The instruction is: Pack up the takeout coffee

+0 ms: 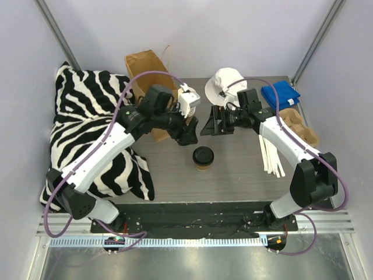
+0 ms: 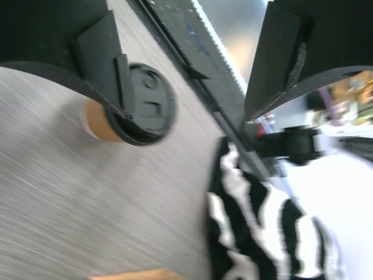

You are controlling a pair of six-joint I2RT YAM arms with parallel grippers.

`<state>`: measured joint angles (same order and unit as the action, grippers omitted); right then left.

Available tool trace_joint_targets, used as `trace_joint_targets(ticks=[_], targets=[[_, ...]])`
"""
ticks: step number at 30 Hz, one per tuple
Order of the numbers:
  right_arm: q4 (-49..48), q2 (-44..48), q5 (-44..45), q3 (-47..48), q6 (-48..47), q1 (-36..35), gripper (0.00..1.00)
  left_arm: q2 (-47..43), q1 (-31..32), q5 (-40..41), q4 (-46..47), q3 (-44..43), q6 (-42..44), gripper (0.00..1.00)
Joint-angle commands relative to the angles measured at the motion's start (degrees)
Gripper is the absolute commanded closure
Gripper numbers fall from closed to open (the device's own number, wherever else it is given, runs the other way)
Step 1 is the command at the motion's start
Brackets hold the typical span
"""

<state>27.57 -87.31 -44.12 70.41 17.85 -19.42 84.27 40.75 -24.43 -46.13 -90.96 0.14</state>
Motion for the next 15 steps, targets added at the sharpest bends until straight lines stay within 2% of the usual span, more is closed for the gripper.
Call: trace_joint_targets(ticks=[1, 4, 9, 15], targets=[[8.37, 1.26, 14.29, 1.65, -7.11, -2.45, 0.09, -6.30, -4.09, -4.75, -0.63, 0.34, -1.44, 0.22], [10.04, 2.05, 22.02, 2.44, -11.07, -7.36, 0.04, -9.37, -7.78, -7.12, -0.37, 1.48, -3.13, 0.16], [11.89, 1.53, 33.03, 4.20, -15.73, -14.85, 0.00, -12.90, -16.22, -11.08, 0.78, 3.50, -6.29, 0.15], [13.74, -1.64, 41.74, 6.31, -17.58, -22.31, 0.00, -16.42, -18.52, -11.43, 0.25, 5.79, -6.47, 0.15]])
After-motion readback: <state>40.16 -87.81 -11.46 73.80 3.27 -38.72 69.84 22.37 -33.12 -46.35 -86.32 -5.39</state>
